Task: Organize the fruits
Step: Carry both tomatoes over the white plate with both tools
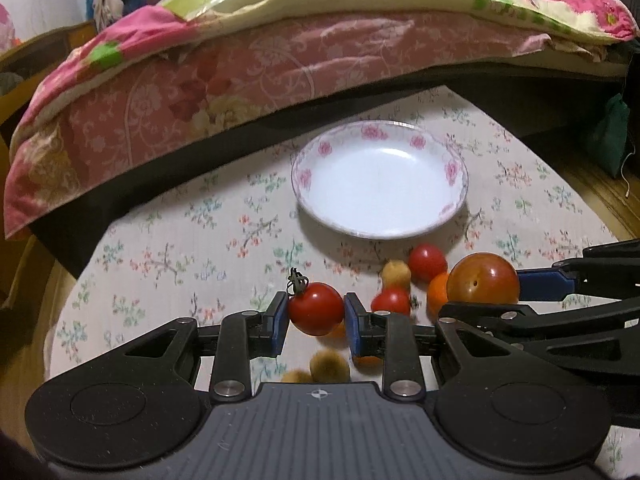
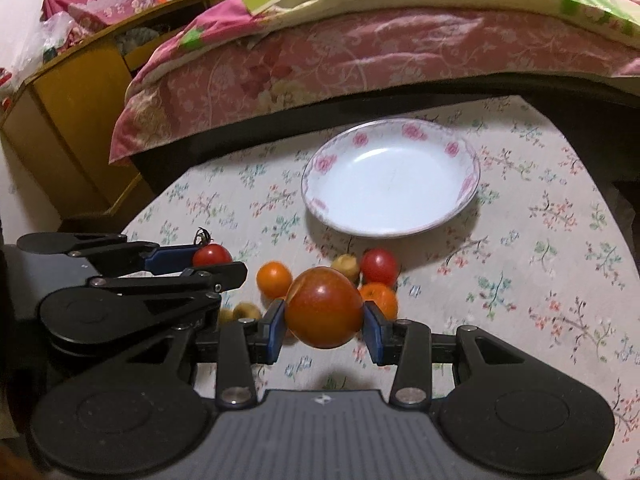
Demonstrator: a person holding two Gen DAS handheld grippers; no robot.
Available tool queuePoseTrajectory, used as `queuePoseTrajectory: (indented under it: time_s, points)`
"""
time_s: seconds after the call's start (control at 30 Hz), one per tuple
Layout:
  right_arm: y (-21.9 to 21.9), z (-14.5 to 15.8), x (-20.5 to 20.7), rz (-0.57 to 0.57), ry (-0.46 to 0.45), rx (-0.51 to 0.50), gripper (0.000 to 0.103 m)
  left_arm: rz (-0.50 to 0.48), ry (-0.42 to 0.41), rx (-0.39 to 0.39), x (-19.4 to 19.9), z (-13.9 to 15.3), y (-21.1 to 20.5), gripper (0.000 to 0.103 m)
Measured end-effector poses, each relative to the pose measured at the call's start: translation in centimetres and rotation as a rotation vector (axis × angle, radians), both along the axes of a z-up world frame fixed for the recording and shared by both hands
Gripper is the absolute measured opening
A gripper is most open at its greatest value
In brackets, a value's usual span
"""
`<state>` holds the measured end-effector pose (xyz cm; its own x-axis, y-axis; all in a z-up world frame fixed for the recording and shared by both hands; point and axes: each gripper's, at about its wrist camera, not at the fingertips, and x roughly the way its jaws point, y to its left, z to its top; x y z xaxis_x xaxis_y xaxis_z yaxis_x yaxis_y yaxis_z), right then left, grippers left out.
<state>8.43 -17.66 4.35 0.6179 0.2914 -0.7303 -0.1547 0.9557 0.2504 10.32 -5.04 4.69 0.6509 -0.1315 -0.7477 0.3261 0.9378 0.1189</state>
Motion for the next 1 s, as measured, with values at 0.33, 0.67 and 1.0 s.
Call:
queuePoseTrajectory:
  time_s: [0.33,0.67,1.0]
  points:
    - [-1.7,0.3,4.2,-0.050,-0.023,0.013,0.039,0.007,-0.026,-0.006,4.5,0.4,-1.6,0.036]
    - [-3.5,-1.8,9.1,-0.069,-0.016,-0.017,0.039,-0.009,0.001,-0.021,8.8,-2.0,-3.2,0.036]
    - [-3.6,-3.1,10.7,-0.052,-0.023,-0.067,0.039,-0.010,0.008,-0.007,10.2,-3.1,-3.7,0.036]
